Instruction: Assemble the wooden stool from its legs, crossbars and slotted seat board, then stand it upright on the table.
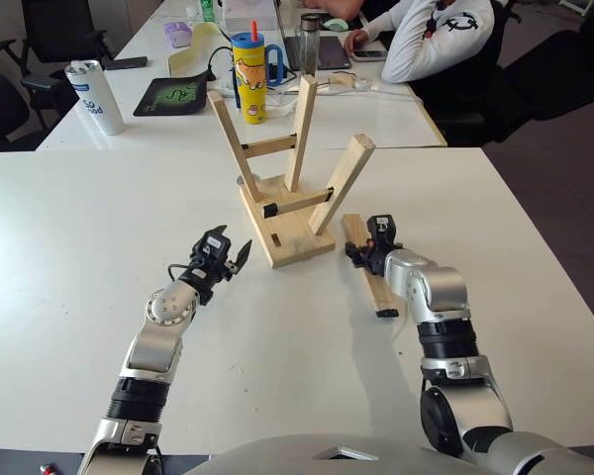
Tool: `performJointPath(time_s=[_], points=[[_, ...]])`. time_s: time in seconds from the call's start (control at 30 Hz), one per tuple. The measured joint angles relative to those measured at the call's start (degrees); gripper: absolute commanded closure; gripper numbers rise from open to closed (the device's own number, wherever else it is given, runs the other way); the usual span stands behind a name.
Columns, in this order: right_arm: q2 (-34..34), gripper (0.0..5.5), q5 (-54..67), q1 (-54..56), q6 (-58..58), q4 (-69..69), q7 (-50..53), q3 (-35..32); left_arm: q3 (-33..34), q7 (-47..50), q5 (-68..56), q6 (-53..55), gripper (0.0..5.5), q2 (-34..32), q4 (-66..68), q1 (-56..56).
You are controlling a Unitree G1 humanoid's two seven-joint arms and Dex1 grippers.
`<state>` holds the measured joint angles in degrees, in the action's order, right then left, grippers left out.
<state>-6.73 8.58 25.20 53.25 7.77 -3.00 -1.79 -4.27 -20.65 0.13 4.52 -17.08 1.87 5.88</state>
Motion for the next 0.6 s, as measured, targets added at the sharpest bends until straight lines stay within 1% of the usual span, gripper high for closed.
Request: performJointPath(time_s=[0.13, 0.27, 0.4, 0.5, 0.6], points=[[0.0, 3.45, -0.4, 0.2, -1.1, 1.2, 0.2, -0.3, 0.0, -0.4, 0.0, 0.0, 2.38, 0.0, 0.0, 0.4], [0.7, 3.46, -0.4, 0.2, -1.8, 1.4, 0.5, -1.1, 0.0, -0.5, 0.0, 0.0, 2.38, 0.0, 0.1, 0.6], [1.3, 3.46, -0.5, 1.4, -8.0, 1.9, 1.0, -2.5, 0.0, -0.6, 0.0, -0.1, 2.38, 0.0, 0.7, 0.8], [-1.0, 3.46, -1.4, 8.2, -16.1, 4.1, 1.6, -4.8, 0.2, -0.6, 0.0, -0.2, 2.38, 0.0, 1.3, 1.2], [-4.7, 3.46, -1.3, 17.4, -26.5, 7.2, 2.3, -9.2, 0.9, -0.5, 0.0, -0.6, 2.38, 0.0, 1.5, 1.7]])
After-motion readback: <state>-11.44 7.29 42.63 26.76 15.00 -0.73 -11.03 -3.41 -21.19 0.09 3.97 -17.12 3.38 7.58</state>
